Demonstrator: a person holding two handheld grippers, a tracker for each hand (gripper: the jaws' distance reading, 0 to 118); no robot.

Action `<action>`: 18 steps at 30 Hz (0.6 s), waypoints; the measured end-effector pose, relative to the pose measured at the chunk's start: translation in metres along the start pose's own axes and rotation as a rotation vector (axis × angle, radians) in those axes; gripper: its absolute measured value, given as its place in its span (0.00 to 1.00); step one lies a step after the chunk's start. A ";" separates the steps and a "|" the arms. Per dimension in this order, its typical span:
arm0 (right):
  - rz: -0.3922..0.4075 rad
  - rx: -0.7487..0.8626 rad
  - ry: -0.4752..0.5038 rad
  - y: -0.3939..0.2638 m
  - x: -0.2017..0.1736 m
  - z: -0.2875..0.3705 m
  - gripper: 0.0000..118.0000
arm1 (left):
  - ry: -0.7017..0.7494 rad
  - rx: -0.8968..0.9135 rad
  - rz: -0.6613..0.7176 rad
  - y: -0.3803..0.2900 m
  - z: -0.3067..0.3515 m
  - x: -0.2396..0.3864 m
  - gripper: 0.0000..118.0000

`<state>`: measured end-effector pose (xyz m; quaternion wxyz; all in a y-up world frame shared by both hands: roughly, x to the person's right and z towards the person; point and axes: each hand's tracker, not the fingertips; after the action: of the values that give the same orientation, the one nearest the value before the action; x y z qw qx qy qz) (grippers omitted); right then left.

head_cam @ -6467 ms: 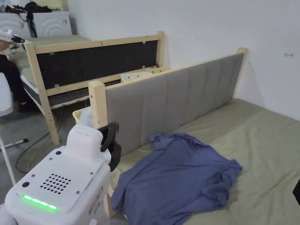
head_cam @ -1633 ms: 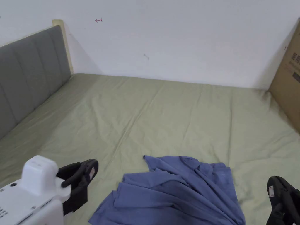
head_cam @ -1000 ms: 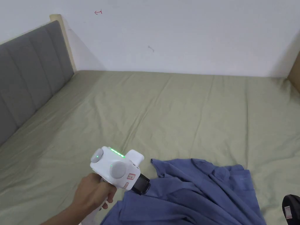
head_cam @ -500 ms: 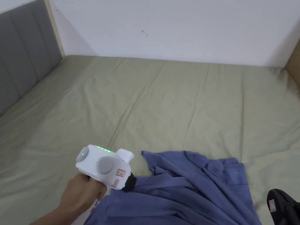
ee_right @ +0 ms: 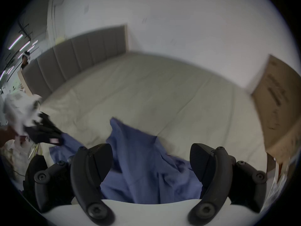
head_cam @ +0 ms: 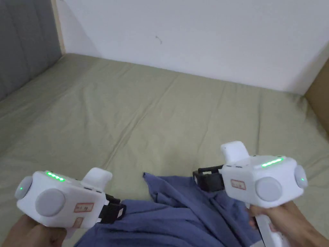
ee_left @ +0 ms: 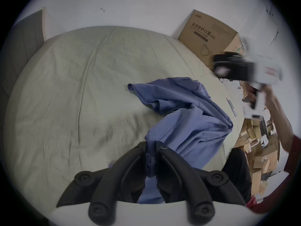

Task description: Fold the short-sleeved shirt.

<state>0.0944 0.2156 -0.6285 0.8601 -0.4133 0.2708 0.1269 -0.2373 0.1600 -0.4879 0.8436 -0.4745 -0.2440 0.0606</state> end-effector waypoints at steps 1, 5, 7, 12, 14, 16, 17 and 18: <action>0.012 -0.087 0.017 0.009 0.003 -0.030 0.85 | -0.006 0.009 0.003 -0.003 0.003 0.001 0.09; 0.016 -0.330 0.042 0.021 0.009 -0.111 0.85 | -0.013 0.033 -0.002 -0.011 0.013 0.003 0.09; 0.030 -0.353 0.114 0.024 0.007 -0.127 0.85 | -0.028 0.036 0.004 -0.013 0.015 0.002 0.09; 0.076 -0.447 0.162 0.025 -0.004 -0.156 0.65 | -0.037 0.044 -0.013 -0.014 0.016 0.003 0.09; 0.060 -0.464 0.147 0.026 -0.004 -0.161 0.09 | -0.050 0.041 -0.012 -0.014 0.017 0.002 0.09; 0.024 -0.460 0.092 0.027 -0.002 -0.165 0.05 | -0.061 0.050 -0.001 -0.015 0.017 -0.001 0.09; -0.010 -0.486 0.135 0.027 -0.001 -0.161 0.05 | -0.055 0.053 0.000 -0.015 0.017 -0.001 0.09; 0.002 -0.489 0.152 0.028 -0.001 -0.160 0.04 | -0.051 0.055 0.001 -0.015 0.017 -0.003 0.09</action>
<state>0.0233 0.1083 -0.7272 0.7118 -0.6170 0.2961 0.1579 -0.2501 0.1643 -0.4690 0.8499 -0.4495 -0.2633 0.0797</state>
